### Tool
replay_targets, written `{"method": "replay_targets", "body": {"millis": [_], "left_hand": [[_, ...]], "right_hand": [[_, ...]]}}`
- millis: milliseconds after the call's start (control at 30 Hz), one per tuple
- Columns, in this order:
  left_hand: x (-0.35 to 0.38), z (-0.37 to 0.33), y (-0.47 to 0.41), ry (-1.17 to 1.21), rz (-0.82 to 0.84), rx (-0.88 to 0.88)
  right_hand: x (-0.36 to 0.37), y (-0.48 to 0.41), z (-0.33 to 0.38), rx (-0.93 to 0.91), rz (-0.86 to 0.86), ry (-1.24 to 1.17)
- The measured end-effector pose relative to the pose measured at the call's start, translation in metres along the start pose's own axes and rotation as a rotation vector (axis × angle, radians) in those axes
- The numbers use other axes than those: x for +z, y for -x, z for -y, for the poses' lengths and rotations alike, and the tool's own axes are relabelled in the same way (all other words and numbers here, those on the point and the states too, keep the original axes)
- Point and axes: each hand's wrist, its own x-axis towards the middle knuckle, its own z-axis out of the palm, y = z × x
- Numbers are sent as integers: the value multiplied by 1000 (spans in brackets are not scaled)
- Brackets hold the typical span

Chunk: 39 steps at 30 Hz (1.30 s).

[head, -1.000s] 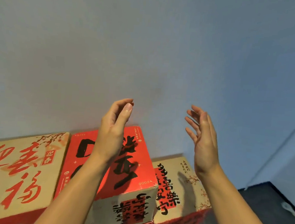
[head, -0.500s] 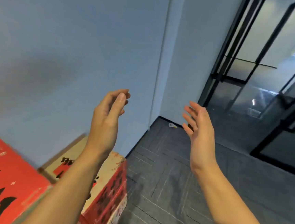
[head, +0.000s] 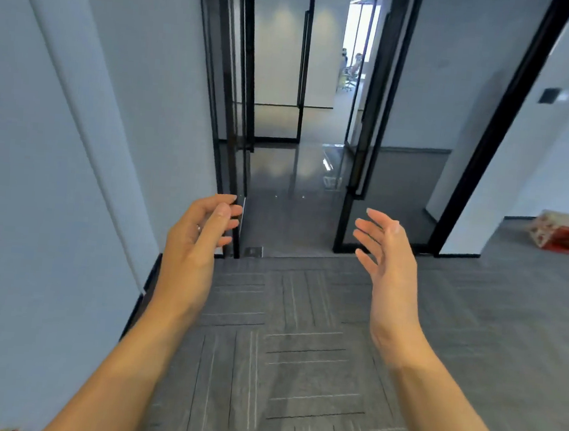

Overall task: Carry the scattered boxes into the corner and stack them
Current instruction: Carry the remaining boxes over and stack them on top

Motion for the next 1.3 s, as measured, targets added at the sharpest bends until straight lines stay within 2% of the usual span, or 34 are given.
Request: {"method": "replay_targets", "body": {"millis": [300,667,1000,1300], "left_hand": [[204,42,-59,83,329,-46],[425,112,-174,217,631,-32],[644,142,-259,270,819,11],[897,185,-287,248,865,-7]], "right_hand": [[-152,-84,-7,-36,-333,82],[-266,-229,-37,-57,-626,258],[-389,-369,-51,-84,-759,310],[-594,-511,-74,-72,-791,293]]}}
